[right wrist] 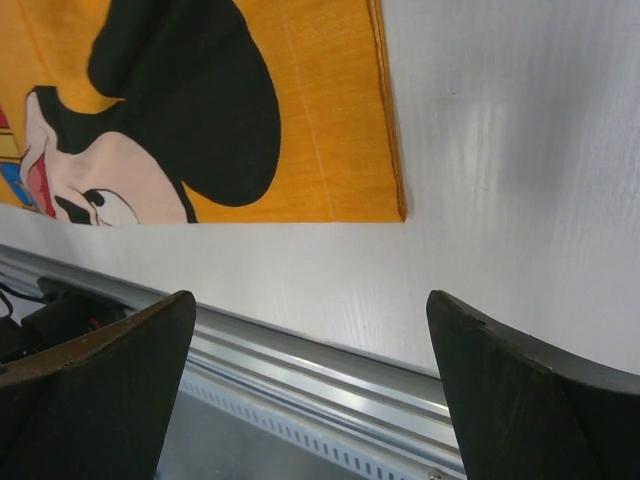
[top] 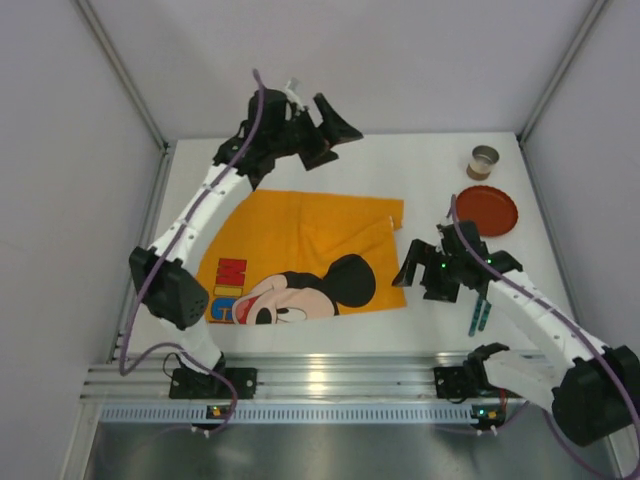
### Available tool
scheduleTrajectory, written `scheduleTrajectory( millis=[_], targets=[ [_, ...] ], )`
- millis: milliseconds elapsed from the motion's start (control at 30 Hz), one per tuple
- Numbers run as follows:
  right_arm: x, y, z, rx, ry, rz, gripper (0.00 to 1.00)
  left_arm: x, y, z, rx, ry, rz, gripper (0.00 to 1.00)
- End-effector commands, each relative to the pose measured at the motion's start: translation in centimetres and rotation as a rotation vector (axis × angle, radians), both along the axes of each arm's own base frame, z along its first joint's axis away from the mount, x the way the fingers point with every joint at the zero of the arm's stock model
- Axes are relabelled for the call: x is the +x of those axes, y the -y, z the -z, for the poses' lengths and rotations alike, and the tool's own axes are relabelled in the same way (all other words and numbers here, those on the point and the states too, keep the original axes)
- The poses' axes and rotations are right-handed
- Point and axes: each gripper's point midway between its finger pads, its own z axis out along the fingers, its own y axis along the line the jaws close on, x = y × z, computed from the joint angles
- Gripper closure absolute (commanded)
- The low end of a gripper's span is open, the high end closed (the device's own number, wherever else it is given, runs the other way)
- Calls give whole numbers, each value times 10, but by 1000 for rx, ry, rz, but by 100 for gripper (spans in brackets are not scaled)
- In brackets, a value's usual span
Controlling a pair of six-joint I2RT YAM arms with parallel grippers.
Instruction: Set the dinner table for one person
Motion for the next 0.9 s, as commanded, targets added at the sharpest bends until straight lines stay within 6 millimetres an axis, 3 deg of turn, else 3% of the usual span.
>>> scheduleTrajectory(
  millis=[0, 33, 67, 100, 133, 167, 333, 500, 600, 633, 700, 733, 767, 833, 867],
  targets=[
    [26, -16, 12, 41, 36, -23, 0, -20, -56, 33, 138, -77, -67, 1],
    [28, -18, 26, 29, -12, -28, 0, -31, -68, 21, 137, -51, -82, 1],
    [31, -20, 32, 29, -25, -32, 0, -36, -81, 36, 169, -70, -98, 2],
    [36, -22, 35, 26, -28, -35, 0, -41, -90, 40, 193, -77, -121, 2],
    [39, -23, 40, 15, -41, -41, 0, -51, -100, 30, 195, -52, -137, 1],
    [40, -22, 53, -6, -81, -42, 0, -56, -110, 42, 220, -71, -154, 1],
    [49, -27, 76, -23, -129, -58, 0, -88, -144, 56, 278, -104, -209, 2],
    [51, -33, 92, -11, -167, -66, 7, -105, -171, 57, 317, -103, -272, 1],
    [51, -38, 98, 3, -183, -74, 25, -109, -179, 63, 332, -119, -288, 2],
    [50, -38, 99, 2, -187, -73, 45, -110, -180, 66, 338, -125, -286, 1],
    [48, -35, 99, -10, -189, -68, 71, -111, -180, 69, 342, -131, -283, 1],
    [48, -34, 95, -14, -178, -66, 93, -111, -180, 72, 343, -136, -283, 1],
    [43, -29, 97, -40, -193, -58, 100, -111, -179, 73, 337, -133, -279, 2],
    [40, -21, 90, -73, -178, -45, 100, -110, -178, 78, 334, -143, -275, 1],
    [34, -7, 91, -138, -196, -15, 100, -110, -177, 78, 330, -141, -271, 2]
  ],
)
